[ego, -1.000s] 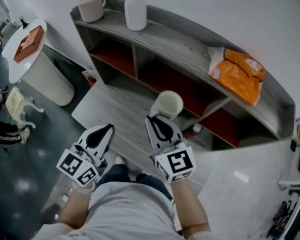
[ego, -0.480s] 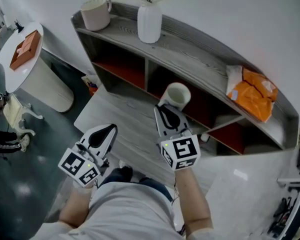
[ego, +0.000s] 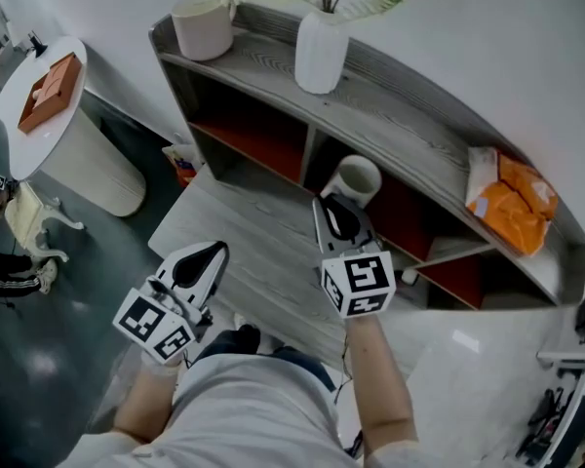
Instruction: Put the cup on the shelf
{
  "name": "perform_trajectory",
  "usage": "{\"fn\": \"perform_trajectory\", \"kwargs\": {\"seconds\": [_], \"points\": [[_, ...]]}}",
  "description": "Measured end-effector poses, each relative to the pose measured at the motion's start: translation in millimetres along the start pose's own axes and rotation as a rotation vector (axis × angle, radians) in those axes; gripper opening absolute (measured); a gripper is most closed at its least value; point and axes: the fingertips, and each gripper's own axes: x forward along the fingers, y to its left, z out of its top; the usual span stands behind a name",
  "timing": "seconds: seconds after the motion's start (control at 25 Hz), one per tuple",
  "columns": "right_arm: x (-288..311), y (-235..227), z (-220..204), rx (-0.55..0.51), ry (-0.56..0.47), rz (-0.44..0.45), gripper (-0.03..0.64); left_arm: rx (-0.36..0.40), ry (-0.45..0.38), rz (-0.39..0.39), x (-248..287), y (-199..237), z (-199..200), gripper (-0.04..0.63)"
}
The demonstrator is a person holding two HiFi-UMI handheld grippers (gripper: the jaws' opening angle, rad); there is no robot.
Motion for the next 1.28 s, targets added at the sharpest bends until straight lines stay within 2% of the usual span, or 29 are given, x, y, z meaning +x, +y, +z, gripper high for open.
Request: {"fn": "perform_trajectory", "kwargs": {"seconds": [0.4, 0.84, 1.0, 1.28], "points": [[18, -10, -11, -0.031, 0.069, -0.052, 0.035, -0.007, 0.010, 0.022, -5, 7, -5, 0.017], [29, -21, -15, 0.012, 0.106, -0.090, 0.040, -0.009, 0.013, 0.041, -9, 10, -8, 0.017], [30, -22, -18, 0.031, 0.122, -0.094, 0.094, -0.009, 0.014, 0.040, -9, 9, -8, 0.017], [22, -22, -16, 0.055, 0.105, -0.091, 0.098, -0.008, 0.017, 0.027, -7, 4, -9, 0.017]]}}
